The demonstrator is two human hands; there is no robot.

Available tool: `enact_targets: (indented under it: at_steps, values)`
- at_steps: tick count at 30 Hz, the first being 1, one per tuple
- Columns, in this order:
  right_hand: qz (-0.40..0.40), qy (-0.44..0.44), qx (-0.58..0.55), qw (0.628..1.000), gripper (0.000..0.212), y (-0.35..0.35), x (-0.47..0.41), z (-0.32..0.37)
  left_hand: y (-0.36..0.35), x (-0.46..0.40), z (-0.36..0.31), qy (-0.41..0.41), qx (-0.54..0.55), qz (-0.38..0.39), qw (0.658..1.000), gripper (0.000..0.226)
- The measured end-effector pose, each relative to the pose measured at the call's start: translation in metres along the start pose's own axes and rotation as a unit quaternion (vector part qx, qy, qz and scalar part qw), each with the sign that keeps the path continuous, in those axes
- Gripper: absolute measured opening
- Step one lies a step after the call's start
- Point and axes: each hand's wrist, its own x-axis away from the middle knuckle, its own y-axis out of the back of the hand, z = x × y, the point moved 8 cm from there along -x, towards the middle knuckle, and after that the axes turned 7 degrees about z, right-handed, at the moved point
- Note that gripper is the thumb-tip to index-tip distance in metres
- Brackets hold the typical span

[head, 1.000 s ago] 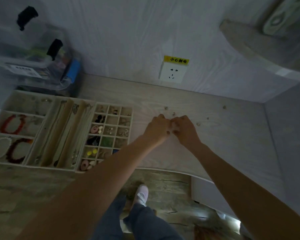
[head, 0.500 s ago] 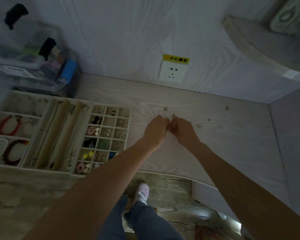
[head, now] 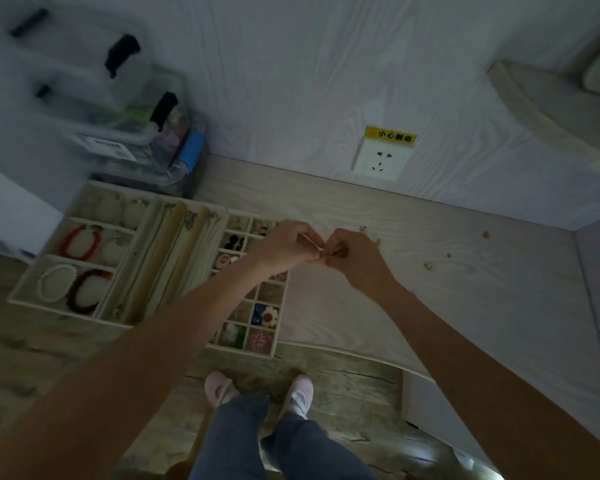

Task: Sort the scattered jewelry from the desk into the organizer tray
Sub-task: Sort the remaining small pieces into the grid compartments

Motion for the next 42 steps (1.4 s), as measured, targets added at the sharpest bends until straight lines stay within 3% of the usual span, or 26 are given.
enact_targets:
  at_steps: [6, 17, 21, 23, 29, 34, 42]
  values:
    - [0.038, 0.026, 0.003, 0.999, 0.022, -0.037, -0.013, 0.044, 0.047, 0.042, 0.017, -0.002, 0.096, -0.010, 0.995, 0.012]
    - [0.114, -0.044, -0.207, 0.971, 0.013, -0.081, -0.023, 0.061, 0.081, 0.066, 0.055, -0.022, 0.116, -0.094, 0.989, 0.022]
    - [0.120, -0.046, -0.196, 0.972, 0.018, -0.091, -0.030, 0.060, 0.086, 0.064, 0.072, -0.008, 0.146, -0.109, 0.983, 0.021]
    - [0.129, -0.056, -0.167, 0.976, 0.007, -0.097, -0.034, 0.062, 0.090, 0.059, 0.081, 0.001, 0.144, -0.113, 0.983, 0.019]
    - [0.013, -0.044, 0.005, 0.999, 0.004, -0.083, -0.060, 0.058, 0.120, 0.054, 0.100, 0.012, -0.056, -0.176, 0.983, 0.024]
    - [0.013, -0.100, 0.114, 0.988, 0.016, -0.087, -0.069, 0.046, 0.124, 0.042, 0.102, 0.009, -0.225, -0.121, 0.967, 0.039]
    - [0.009, -0.166, 0.183, 0.969, 0.011, -0.095, -0.066, 0.041, 0.119, 0.040, 0.098, 0.013, -0.290, -0.088, 0.953, 0.045]
